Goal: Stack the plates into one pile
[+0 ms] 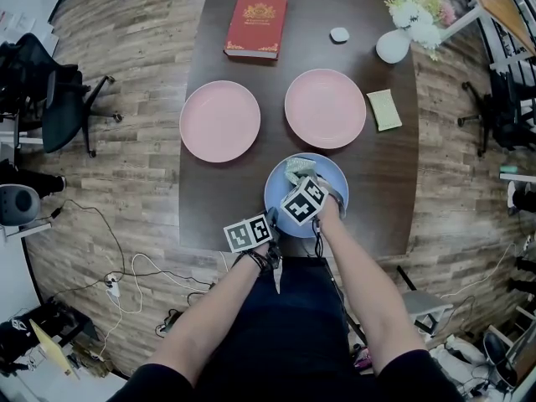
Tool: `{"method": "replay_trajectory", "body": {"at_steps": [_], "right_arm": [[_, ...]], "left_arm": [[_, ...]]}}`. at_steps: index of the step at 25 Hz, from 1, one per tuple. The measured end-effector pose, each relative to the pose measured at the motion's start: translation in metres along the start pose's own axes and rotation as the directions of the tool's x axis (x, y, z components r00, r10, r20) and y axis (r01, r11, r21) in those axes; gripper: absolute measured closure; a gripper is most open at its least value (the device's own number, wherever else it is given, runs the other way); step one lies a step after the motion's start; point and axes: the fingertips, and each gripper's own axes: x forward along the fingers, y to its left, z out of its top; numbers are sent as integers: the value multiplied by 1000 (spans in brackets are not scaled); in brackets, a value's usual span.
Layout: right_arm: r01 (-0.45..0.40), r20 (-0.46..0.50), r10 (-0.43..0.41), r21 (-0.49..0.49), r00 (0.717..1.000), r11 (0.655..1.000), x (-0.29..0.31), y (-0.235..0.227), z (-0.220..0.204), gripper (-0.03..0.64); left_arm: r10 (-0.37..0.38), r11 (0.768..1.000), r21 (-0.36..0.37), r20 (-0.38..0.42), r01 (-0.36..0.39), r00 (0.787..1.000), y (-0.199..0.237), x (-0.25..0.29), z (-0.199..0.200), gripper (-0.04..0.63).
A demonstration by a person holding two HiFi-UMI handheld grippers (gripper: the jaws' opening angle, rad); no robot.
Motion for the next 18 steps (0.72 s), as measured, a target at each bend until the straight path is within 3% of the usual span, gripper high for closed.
{"method": "replay_trajectory", "body": {"at_steps": [4, 18], "right_arm": [[58, -13, -58, 16, 998, 998, 0, -14, -5, 534], [150, -56, -145, 115, 988, 982, -10, -43, -26, 534]], "left_arm": [[0, 1000, -26, 10, 1, 1000, -1, 0, -1, 581], [10, 997, -81, 46, -6, 999, -2, 0, -2, 584]]}}
